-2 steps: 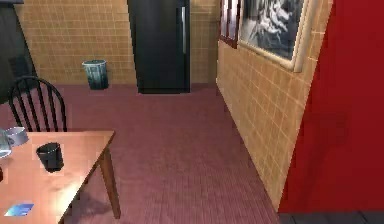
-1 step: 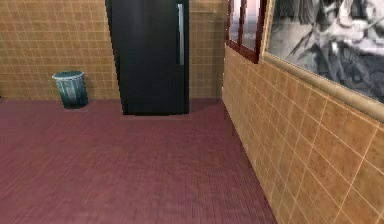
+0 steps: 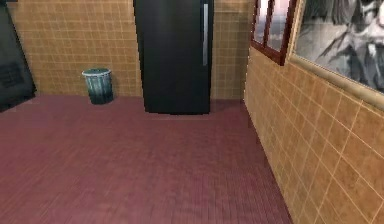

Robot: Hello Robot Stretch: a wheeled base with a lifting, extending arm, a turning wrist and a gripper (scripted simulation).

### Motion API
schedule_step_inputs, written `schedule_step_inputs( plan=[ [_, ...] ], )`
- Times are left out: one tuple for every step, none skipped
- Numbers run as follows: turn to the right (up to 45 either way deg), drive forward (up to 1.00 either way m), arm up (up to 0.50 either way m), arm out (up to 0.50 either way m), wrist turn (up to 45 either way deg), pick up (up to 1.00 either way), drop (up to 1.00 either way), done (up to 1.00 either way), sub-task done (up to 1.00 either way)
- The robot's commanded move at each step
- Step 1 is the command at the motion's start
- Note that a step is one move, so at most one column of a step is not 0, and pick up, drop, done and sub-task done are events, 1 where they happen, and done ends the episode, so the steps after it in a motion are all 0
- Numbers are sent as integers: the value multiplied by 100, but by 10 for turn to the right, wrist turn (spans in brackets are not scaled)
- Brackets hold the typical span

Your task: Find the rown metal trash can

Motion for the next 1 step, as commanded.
schedule_step_inputs(
  plan=[
    [0, 45, 0, 0, 0, 0, 0, 0, 0]
  ],
)
